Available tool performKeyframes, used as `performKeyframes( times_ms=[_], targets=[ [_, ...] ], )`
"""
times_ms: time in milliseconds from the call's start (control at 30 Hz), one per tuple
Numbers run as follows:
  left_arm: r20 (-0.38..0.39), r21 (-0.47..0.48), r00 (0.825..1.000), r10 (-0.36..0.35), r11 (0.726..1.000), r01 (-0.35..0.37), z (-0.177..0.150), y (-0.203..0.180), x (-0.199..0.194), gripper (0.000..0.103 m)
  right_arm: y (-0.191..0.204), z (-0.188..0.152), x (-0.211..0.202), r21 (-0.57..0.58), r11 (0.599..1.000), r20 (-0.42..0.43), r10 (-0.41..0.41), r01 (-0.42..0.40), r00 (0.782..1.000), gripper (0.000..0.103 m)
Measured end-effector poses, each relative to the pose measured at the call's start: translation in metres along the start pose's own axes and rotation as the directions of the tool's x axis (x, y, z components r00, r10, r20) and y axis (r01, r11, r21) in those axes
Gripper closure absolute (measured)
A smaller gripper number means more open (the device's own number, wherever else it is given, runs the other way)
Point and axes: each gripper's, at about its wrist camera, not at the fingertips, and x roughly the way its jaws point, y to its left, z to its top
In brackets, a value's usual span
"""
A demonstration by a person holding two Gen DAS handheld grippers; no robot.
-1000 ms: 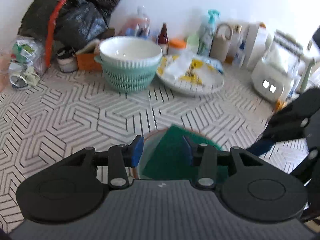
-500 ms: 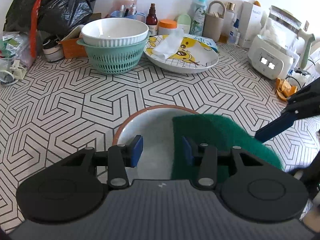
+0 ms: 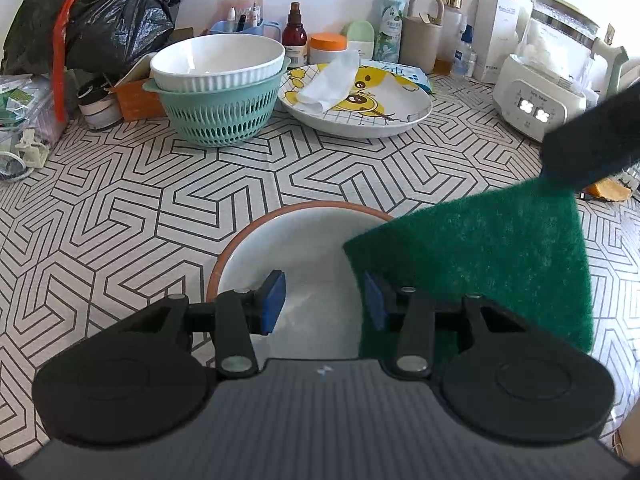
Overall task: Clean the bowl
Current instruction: 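Scrub the bowl's inside with the pad in the right tool while the left tool holds the rim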
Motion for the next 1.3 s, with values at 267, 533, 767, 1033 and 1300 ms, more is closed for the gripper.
performKeyframes(
  times_ms=[267,533,767,1033,1300],
  targets=[
    [-0.001,0.009,1.0,0.01,1.0,-0.01,0.0,-0.003,0.002,0.059,0.038,-0.01,-0.011,-0.09,0.993,0.137,-0.067,0.08,0.988,0.049],
    [0.006,0.01,1.0,0.016,1.0,-0.016,-0.001,-0.002,0.001,0.059,0.017,-0.011,0.03,-0.02,0.988,0.006,-0.151,0.152,0.988,0.052],
    [0.01,0.026,1.0,0.019,0.999,-0.019,-0.003,-0.003,0.001,0.059,-0.008,-0.002,0.052,0.046,0.987,-0.052,-0.149,0.151,0.988,0.052],
    [0.016,0.033,1.0,0.018,0.999,-0.018,-0.004,-0.002,-0.003,0.059,-0.015,0.002,0.074,0.042,0.984,-0.079,-0.167,0.171,0.983,0.052],
    [0.021,0.038,1.0,0.016,0.999,-0.016,-0.004,0.0,-0.007,0.059,-0.014,0.006,0.08,-0.007,0.974,-0.074,-0.226,0.226,0.971,0.08]
  ],
)
